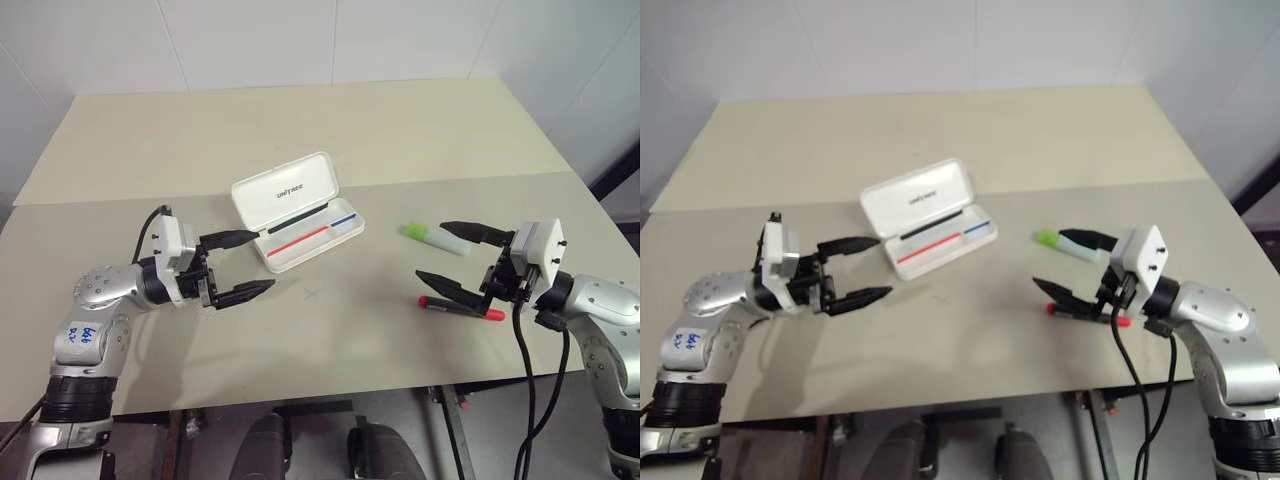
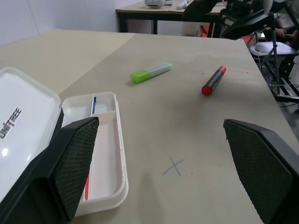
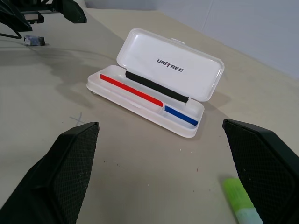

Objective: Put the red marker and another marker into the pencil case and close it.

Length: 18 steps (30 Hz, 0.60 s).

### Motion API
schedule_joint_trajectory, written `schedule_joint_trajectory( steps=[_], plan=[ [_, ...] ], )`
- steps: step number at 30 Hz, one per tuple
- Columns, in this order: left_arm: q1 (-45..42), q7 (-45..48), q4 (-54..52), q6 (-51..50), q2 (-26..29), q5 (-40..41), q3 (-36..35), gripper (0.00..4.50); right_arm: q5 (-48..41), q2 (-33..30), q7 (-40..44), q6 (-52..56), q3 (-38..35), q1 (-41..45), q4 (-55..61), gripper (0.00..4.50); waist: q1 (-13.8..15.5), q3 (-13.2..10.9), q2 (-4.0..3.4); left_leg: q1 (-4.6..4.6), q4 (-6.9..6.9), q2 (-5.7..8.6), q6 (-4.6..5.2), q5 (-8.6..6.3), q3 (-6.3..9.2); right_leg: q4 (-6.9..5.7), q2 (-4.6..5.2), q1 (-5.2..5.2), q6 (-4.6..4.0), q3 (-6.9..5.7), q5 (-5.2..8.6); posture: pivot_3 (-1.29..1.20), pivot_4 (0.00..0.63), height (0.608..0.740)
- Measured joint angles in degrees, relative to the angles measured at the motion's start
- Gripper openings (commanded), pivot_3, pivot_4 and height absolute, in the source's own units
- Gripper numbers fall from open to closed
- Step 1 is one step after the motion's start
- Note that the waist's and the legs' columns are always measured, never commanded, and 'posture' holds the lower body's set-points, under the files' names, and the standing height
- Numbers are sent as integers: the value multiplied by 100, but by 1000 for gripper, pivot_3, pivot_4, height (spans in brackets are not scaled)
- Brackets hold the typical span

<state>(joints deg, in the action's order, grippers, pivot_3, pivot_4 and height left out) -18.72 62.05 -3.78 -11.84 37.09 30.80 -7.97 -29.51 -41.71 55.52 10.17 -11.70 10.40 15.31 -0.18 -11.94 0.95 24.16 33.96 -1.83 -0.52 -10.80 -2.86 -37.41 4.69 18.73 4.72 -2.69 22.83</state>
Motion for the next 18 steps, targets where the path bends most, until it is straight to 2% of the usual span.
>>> schedule_joint_trajectory(
  steps=[14,18],
  plan=[
    [-6,-156,45,109,-233,-233,136,4481,34,114,58,-162,29,19,-127,4500,0,0,1,0,4,0,-1,0,0,-2,-1,0,0,0,0,0,150,740],
    [-61,-79,266,154,-241,-280,181,3613,57,185,50,-196,57,43,-128,4500,3,-1,1,0,5,-1,-2,1,1,-4,-2,0,0,-1,0,0,150,740]
  ],
)
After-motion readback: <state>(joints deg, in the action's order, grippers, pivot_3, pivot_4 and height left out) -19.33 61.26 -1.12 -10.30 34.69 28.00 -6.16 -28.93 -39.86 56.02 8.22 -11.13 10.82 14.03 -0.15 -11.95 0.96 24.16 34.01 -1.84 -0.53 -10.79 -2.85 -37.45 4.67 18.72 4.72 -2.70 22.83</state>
